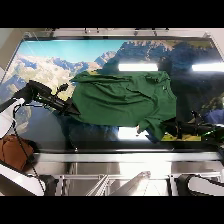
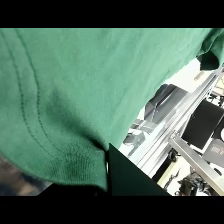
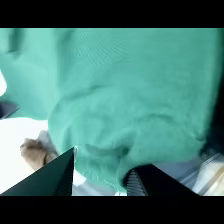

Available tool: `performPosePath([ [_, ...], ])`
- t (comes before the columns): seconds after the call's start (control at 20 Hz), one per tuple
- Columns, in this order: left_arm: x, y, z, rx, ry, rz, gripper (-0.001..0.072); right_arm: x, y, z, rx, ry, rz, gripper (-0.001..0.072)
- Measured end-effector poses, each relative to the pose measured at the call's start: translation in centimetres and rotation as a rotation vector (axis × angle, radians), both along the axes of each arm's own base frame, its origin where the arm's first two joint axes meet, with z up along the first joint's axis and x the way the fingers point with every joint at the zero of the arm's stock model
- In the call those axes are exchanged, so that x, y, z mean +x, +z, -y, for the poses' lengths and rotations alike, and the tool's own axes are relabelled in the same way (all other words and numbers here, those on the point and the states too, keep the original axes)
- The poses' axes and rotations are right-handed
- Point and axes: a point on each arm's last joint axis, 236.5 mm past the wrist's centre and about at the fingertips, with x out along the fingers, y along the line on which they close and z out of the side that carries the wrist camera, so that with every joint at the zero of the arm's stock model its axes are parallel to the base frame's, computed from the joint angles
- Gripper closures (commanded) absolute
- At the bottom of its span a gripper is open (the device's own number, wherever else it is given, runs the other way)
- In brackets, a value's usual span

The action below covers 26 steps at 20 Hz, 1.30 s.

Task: Fold the shirts.

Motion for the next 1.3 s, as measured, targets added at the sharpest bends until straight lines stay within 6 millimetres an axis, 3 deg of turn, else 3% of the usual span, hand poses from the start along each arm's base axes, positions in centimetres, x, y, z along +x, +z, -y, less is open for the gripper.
performPosePath([
  [0.05,0.0,0.0,0.0,-0.001,-0.001,-0.001,0.0684,0.1,0.4,-0.2,0.017,0.002,0.013,0.0685],
  [0.2,-0.2,0.5,0.3,-0.023,-0.003,-0.011,0.0683,0.2,2.4,-1.0,0.084,0.027,0.077,0.0686],
  [0.35,-0.5,4.0,1.3,-0.137,-0.017,0.005,0.0683,1.2,7.1,-1.9,0.191,0.032,0.225,0.0686],
  [0.45,-0.5,9.0,2.0,-0.259,-0.032,0.094,0.0682,2.5,13.3,-1.7,0.289,0.008,0.414,0.0686],
  [0.55,-0.5,15.5,2.3,-0.367,-0.041,0.257,0.0681,3.4,21.9,-0.1,0.358,-0.056,0.693,0.0686],
  [0.65,-1.2,22.4,2.1,-0.428,-0.056,0.474,0.068,2.7,30.5,2.0,0.359,-0.132,0.98,0.0686],
  [0.8,-4.6,33.3,1.4,-0.398,-0.097,0.872,0.0685,-1.8,43.0,3.6,0.272,-0.226,1.395,0.0687],
  [0.9,-7.8,39.7,1.8,-0.3,-0.107,1.15,0.0682,-5.4,48.4,2.5,0.23,-0.219,1.571,0.0687],
  [1.0,-10.9,45.2,2.3,-0.137,-0.066,1.426,0.0682,-7.6,51.5,1.0,0.221,-0.197,1.65,0.0687],
  [1.1,-13.5,49.0,2.5,0.015,-0.011,1.624,0.0682,-9.0,53.2,-0.2,0.241,-0.173,1.682,0.0687],
  [1.2,-14.9,50.2,2.2,0.128,0.033,1.702,0.0682,-9.9,54.1,-0.9,0.261,-0.151,1.691,0.0687],
  [1.3,-14.3,48.9,1.3,0.186,0.07,1.664,0.0682,-9.6,53.9,-1.3,0.259,-0.136,1.666,0.0687],
])
